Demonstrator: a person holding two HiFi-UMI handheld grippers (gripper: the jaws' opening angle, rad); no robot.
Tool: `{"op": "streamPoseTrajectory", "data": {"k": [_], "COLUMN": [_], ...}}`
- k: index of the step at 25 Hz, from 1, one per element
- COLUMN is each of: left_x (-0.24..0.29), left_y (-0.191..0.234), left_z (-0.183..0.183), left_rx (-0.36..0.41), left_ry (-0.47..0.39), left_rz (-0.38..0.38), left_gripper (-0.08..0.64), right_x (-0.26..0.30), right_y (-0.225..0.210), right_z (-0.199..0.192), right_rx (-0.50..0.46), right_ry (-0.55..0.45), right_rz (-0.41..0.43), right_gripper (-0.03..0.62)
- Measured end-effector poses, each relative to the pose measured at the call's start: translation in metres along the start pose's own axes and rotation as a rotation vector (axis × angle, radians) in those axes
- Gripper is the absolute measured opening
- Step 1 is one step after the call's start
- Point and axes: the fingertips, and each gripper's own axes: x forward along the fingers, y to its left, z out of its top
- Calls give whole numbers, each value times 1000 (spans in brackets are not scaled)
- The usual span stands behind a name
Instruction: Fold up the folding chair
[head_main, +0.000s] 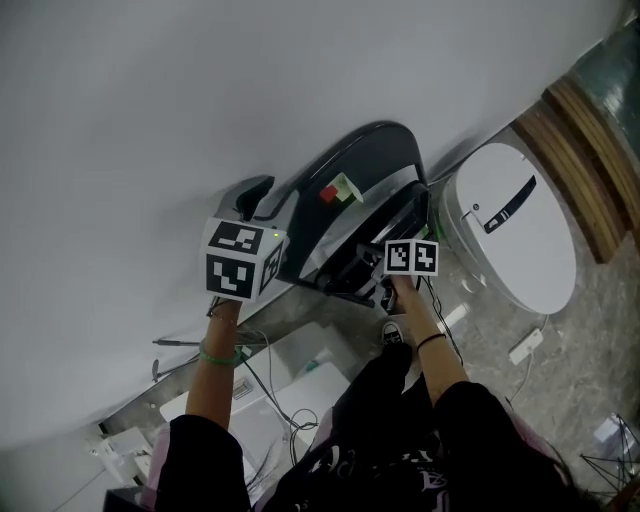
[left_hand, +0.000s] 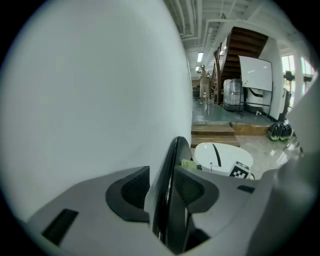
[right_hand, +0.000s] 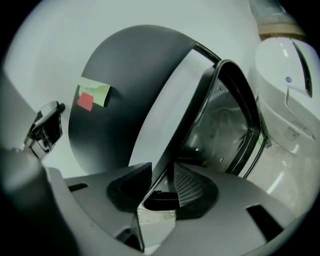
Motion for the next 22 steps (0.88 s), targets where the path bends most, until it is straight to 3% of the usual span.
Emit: {"op": "streamPoseTrajectory", "data": {"k": [2, 5, 14, 22], "left_x": [-6, -12, -25, -55], "left_y": [-4, -16, -77, -155], "left_z": [5, 2, -15, -39], "left_rx": [13, -25, -171, -275], "left_ry": [0, 2, 20, 27], "left_rz": [-8, -45, -125, -148], "left_gripper": [152, 152, 152, 152], "right_x": [-7, -21, -89, -169], "right_y": [7, 28, 59, 81], "right_z": [1, 13, 18, -15], "right_rx": [-8, 30, -109, -207], "right_ry": [-13, -69, -64, -38], "right_rz": [24, 98, 75, 92], "right_gripper": [123, 123, 123, 123]}}
